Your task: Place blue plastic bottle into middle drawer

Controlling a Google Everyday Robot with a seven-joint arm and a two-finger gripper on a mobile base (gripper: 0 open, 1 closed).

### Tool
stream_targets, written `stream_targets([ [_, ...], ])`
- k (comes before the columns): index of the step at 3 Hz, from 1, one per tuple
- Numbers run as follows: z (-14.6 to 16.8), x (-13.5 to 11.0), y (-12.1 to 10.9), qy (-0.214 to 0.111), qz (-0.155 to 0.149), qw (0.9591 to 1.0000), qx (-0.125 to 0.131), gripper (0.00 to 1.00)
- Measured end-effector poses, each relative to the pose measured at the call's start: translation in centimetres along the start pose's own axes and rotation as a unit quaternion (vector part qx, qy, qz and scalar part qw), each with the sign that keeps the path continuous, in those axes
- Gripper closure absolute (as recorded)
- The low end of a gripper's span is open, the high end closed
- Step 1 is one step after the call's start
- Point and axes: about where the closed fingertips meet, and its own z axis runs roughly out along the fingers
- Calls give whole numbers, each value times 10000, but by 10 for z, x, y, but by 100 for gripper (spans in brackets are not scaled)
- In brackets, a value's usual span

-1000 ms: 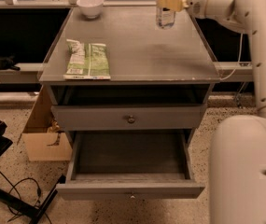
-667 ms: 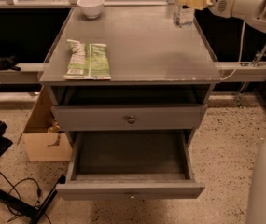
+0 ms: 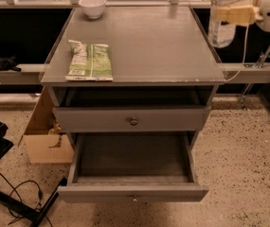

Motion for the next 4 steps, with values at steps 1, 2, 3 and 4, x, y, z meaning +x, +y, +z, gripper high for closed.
stream_targets([
  [1,-27,40,43,936,-77,9955,-139,100],
  [2,-53,94,78,1634,-20,9864,-170,100],
  [3,-51,159,117,2404,-291,9700,-226,100],
  [4,-51,159,117,2400,-294,9701,-224,100],
])
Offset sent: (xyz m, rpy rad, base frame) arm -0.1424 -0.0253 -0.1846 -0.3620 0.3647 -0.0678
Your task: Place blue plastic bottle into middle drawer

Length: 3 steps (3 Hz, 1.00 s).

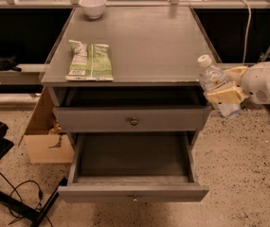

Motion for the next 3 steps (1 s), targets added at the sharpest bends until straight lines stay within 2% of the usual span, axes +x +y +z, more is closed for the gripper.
stream_targets([
  [1,31,7,25,81,-74,9993,-366,100],
  [2,86,29,77,355,-363,9941,-962,100],
  [3,142,56,135,662,-1006,9824,-1430,100],
])
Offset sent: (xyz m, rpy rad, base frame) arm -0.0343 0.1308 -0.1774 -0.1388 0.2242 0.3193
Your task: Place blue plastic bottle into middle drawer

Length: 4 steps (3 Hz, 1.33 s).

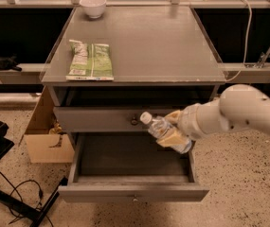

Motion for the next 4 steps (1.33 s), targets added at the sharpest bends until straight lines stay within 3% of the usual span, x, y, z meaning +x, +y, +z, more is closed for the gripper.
stream_targets([
  [1,68,18,26,412,-767,9959,-243,100],
  [2,125,34,35,708,-1265,9880,-536,100],
  [4,204,65,42,1327,-1680,9715,-1017,100],
])
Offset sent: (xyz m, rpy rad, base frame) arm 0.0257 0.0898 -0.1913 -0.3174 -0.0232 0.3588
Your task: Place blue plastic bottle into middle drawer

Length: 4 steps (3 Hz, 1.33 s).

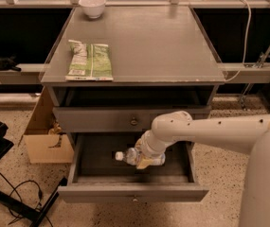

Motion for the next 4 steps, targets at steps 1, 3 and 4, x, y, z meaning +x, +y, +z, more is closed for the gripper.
stream_targets([
  [1,19,3,-1,178,-63,9997,-132,100],
  [3,20,2,-1,182,-74,9997,-138,51],
  [4,20,2,-1,182,-74,9997,-138,27],
])
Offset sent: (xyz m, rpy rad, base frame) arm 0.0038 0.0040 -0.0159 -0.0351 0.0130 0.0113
